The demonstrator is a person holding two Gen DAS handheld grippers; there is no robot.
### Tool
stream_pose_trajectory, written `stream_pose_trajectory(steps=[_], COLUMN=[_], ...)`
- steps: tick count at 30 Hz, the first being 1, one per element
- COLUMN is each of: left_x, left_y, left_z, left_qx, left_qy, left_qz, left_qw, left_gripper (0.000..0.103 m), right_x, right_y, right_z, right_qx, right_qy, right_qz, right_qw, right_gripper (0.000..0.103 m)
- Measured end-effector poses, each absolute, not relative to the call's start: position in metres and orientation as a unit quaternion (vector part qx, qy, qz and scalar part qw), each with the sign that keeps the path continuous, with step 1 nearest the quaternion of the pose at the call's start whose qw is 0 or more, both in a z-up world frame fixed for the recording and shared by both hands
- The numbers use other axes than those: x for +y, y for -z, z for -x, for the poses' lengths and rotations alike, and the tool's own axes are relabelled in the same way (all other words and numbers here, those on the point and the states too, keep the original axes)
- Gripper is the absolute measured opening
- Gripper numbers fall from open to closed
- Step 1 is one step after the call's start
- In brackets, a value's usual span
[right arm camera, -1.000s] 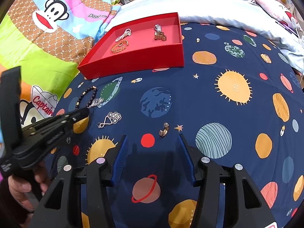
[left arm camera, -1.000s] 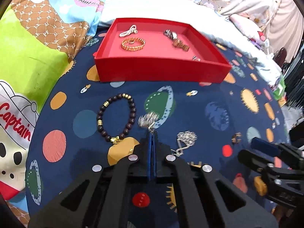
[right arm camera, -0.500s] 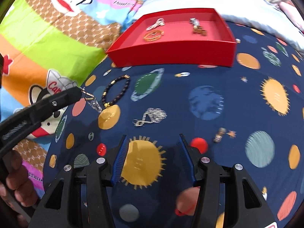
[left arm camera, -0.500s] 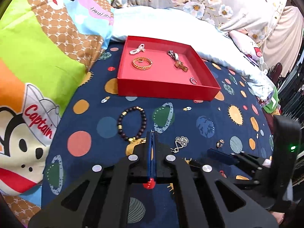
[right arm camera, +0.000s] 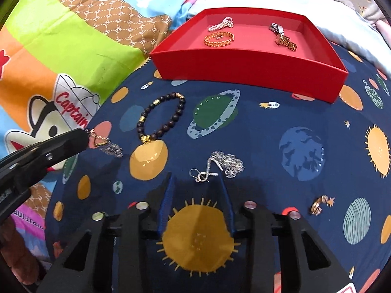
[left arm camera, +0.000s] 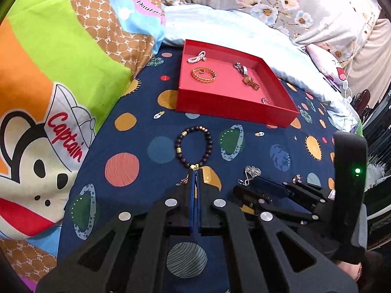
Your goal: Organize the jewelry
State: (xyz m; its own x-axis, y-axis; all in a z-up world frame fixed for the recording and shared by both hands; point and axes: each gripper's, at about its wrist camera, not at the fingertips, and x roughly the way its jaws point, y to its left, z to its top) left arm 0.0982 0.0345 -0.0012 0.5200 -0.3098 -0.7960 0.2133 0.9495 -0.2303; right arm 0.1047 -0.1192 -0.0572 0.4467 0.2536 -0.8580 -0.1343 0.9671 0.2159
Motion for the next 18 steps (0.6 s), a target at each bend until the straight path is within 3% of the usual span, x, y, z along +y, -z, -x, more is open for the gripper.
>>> stream_pose_trajectory(steps=[5,12,18], left_x=[0.036,0.03,0.023], left_y=[0.005,0.007,0.006], left_z=[-0.098,-0.099,-0.097], left_qx=[0.47,0.472,0.472], left_qy=[0.15,0.158,0.166], left_qz=[0.056,0.053,0.05], left_qw=[0.868,0.866,0.864], left_gripper=[0.0,0.0,0.0], right_x=[-0.12,-0.132,-0.145], right_y=[0.06,0.059,0.046], right_z=[-0.109,-0.106,-0.095], right_qx=[0.504,0.502,0.492], right_qy=[-0.1,-0.094,-0.091], right_qz=[-0.041,-0.057,-0.077], right_qw=[0.857,0.858,0.862], right_gripper=[0.01,0.001,0.001])
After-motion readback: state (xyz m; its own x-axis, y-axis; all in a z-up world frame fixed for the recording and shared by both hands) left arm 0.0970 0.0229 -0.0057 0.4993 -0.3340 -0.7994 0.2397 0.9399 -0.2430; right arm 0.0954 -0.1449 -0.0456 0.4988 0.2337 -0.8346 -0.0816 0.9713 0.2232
